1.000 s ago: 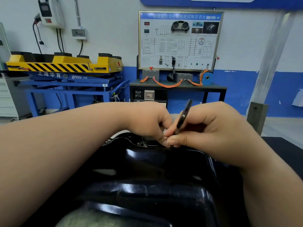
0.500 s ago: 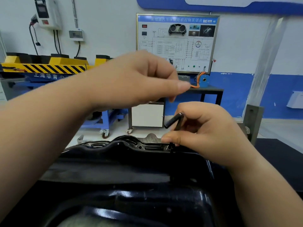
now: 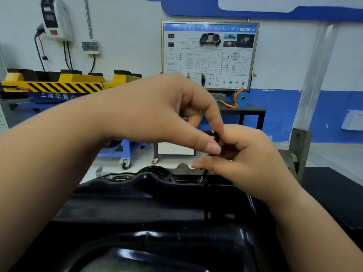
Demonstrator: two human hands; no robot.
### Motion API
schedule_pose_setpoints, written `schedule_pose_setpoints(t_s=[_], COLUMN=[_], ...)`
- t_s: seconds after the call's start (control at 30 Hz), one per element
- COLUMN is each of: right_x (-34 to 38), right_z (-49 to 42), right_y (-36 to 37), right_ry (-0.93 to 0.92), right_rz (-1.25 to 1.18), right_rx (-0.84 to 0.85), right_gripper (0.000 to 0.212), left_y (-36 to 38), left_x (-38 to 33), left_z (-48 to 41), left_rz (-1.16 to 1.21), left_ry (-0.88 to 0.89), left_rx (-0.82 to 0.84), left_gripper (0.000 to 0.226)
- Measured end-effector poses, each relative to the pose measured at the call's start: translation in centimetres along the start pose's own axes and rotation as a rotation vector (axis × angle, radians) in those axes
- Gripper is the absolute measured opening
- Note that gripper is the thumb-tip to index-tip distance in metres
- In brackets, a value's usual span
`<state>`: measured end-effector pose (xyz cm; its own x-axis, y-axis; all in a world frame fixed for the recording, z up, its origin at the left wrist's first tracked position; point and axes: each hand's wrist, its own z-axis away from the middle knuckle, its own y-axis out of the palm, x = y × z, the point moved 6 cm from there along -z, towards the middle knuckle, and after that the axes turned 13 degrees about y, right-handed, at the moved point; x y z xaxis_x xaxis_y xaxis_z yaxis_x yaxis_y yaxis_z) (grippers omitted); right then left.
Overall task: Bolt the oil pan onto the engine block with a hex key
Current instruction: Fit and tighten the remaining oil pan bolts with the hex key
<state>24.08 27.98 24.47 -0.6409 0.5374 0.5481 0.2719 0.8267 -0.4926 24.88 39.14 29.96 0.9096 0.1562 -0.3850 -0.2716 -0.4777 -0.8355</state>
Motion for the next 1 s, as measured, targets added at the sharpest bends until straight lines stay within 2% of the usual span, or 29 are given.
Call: schedule_pose_setpoints(t_s=[0.17, 0.33, 0.47, 0.8, 0.9, 1.0], right_x=[-0.5, -1.1, -1.5, -1.3, -1.3, -1.4], right_z=[-0.1, 0.0, 0.3, -0.1, -0.1, -0.1], right_y=[0.5, 0.6, 0.4, 0.2, 0.3, 0.7], right_ry=[0.078, 0.183, 0.243, 0.223, 0.198, 0.202], right_rz=[-0.097, -0.129, -0.161, -0.151, -0.143, -0.173], right_rx=[0.087, 0.24, 0.347, 0.242, 0.215, 0.206], right_gripper=[0.033, 0.011, 0.023, 0.025, 0.019, 0.016], left_y=[0.1, 0.3, 0.4, 0.8, 1.2, 1.6], left_x=[0.3, 1.0, 1.2, 2.6, 2.5, 2.4], left_z=[-0.1, -0.1, -0.1, -0.3, -0.5, -0.6], left_rz=[0.009, 0.133, 0.171, 0.11, 0.08, 0.017], left_ry=[0.019, 0.021, 0.006, -0.109, -0.076, -0.087], left_rx=[-0.007, 0.01, 0.025, 0.023, 0.043, 0.062], left_gripper=[0.023, 0.022, 0.02, 0.036, 0.024, 0.024])
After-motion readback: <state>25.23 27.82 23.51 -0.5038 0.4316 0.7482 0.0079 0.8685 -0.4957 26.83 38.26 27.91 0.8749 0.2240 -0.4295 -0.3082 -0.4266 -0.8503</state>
